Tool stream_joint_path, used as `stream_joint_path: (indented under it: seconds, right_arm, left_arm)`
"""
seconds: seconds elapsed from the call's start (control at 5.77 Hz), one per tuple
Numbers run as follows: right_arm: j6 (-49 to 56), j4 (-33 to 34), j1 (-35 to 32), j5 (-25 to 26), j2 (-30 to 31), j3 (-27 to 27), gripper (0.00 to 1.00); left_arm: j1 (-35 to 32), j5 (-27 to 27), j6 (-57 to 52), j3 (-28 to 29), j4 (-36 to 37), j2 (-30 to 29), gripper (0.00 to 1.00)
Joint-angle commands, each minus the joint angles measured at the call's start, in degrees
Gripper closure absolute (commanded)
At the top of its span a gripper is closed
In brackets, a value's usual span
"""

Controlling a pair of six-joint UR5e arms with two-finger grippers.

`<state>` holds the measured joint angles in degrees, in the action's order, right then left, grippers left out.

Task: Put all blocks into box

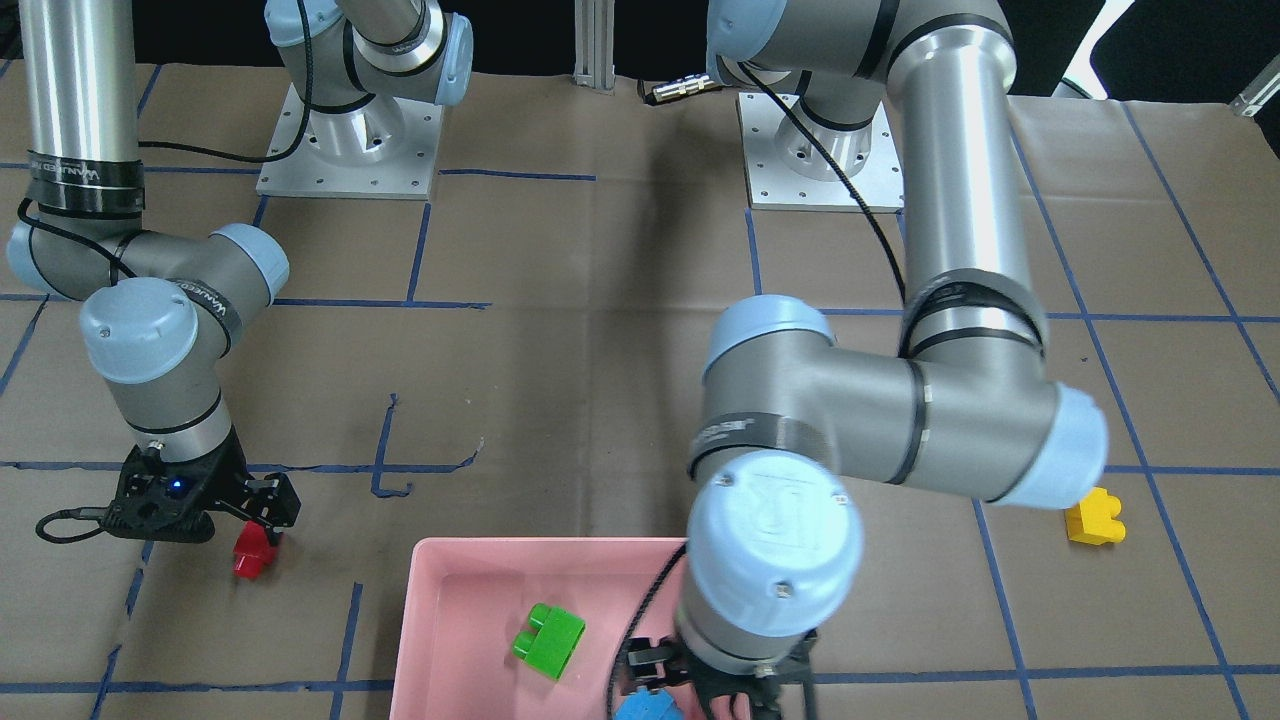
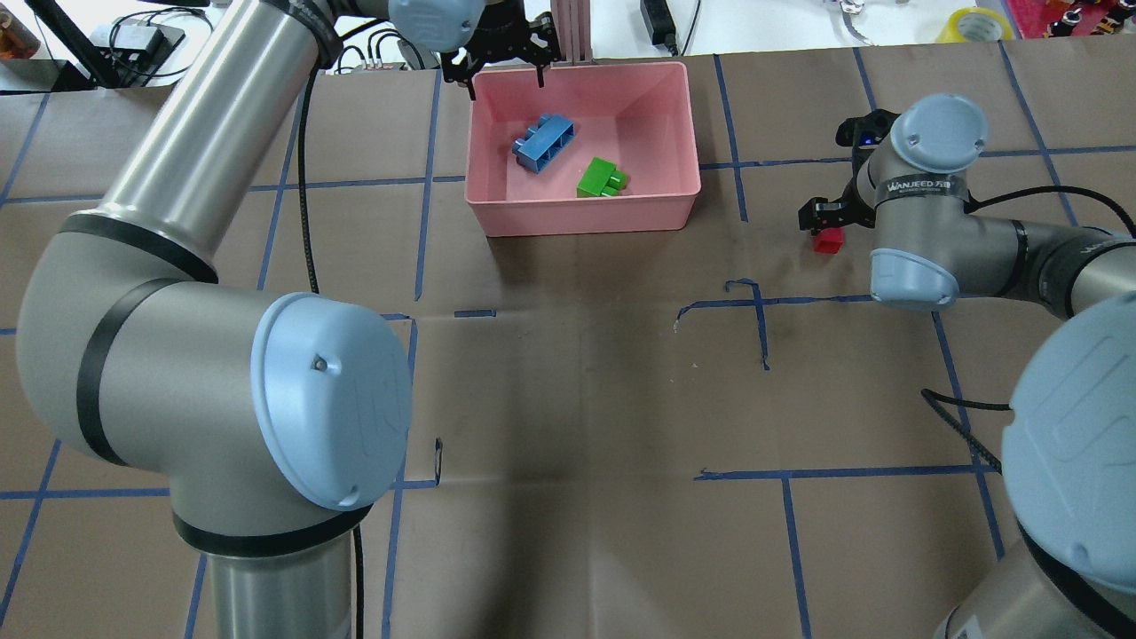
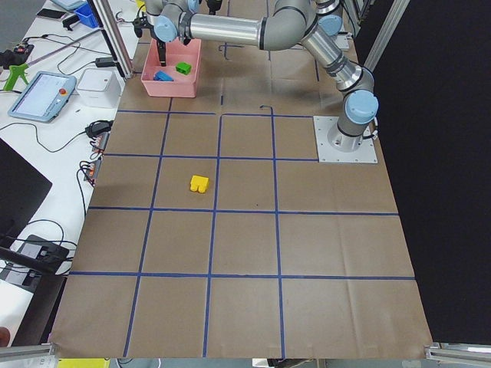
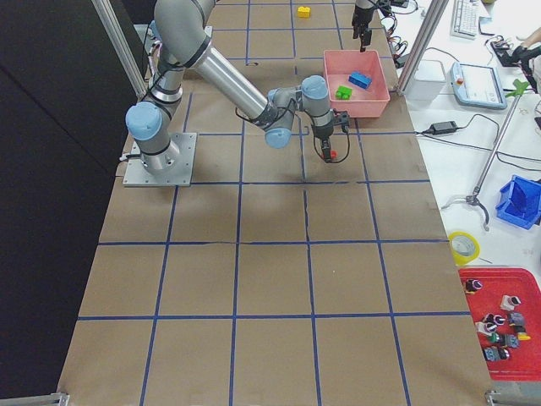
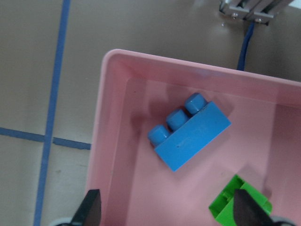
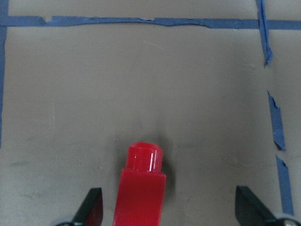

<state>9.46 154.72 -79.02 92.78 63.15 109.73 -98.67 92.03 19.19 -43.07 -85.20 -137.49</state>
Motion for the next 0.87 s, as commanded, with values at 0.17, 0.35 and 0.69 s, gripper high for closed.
stream_joint_path:
  seconds: [0.17,0.35,0.69]
  right_arm:
    - [-1.11,-0.12,-0.08,-0.58,-0.92,-0.04,0.03]
    - [-1.38,-0.21,-0.25,-0.67,-1.01,0.13,0.04]
    - [-1.38,-0.91,-0.25,-0.84,-0.93,0.13,0.70]
  left_arm:
    - [16.17,-0.62,-20.00,-12.41,-5.33,12.81,0.00]
    - [21.37,-0.45,-27.99,-18.48,-4.55,17.64,0.00]
    - [31.91,-0.19,-44.33,-24.59,-2.18,19.80,0.00]
